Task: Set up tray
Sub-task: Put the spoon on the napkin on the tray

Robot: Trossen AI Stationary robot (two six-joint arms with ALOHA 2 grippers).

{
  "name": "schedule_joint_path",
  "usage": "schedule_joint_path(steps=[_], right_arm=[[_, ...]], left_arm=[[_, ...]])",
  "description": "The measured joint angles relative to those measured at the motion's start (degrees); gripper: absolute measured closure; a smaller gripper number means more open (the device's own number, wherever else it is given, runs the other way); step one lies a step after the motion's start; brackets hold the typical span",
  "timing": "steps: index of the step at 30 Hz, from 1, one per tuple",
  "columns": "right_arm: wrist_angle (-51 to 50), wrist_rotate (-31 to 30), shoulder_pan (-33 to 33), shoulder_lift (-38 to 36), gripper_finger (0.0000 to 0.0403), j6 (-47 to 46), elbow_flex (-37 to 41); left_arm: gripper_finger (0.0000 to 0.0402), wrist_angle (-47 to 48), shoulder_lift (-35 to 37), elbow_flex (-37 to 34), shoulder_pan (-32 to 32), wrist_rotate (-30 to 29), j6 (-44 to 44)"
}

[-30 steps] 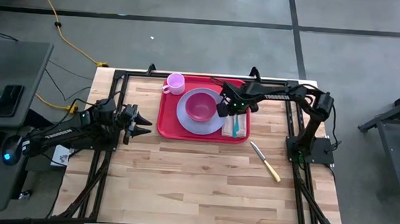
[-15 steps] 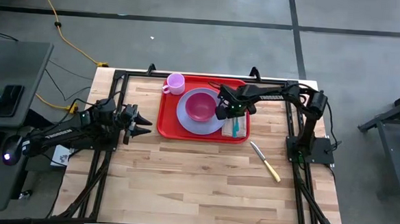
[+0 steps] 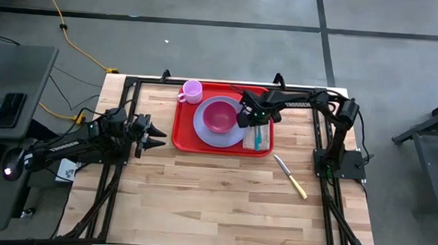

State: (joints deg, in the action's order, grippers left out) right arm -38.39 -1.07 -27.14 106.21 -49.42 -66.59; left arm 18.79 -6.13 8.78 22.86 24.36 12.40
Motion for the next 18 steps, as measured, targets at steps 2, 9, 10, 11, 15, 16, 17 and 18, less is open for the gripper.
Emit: schedule_joint_path(steps=[2, 9, 10, 11, 15, 16, 17, 18], right_arm=[[0.28, 0.01, -0.36, 0.0, 0.0321, 0.28, 0.0], [1.99, -0.09, -0.66, 0.02, 0.0321, 0.49, 0.0], [2.23, -0.1, -0.67, 0.02, 0.0321, 0.53, 0.0], [2.28, -0.1, -0.72, 0.02, 0.0321, 0.56, -0.02], [2.26, -0.06, -1.36, 0.02, 0.0321, 0.65, -0.02], [2.28, -0.07, -1.57, 0.02, 0.0321, 0.65, -0.02], [2.27, -0.06, -1.79, 0.02, 0.0321, 0.65, -0.02], [2.28, -0.08, -1.96, 0.02, 0.0321, 0.66, -0.02]], left_arm=[[0.019, 0.01, 0.0, -0.01, 0.0, 0.01, 0.0], [0.019, 0.0, 0.0, 0.0, 0.01, 0.0, -0.04], [0.019, 0.0, -0.01, 0.0, 0.01, 0.0, -0.06], [0.019, 0.0, -0.01, 0.0, 0.01, 0.02, -0.07], [0.019, 0.0, 0.0, 0.0, 0.01, 0.02, -0.07], [0.019, 0.0, 0.0, 0.0, -0.01, 0.02, -0.07], [0.019, 0.0, 0.0, 0.0, -0.01, 0.02, -0.07], [0.019, 0.0, 0.0, 0.0, 0.01, 0.02, -0.07]])
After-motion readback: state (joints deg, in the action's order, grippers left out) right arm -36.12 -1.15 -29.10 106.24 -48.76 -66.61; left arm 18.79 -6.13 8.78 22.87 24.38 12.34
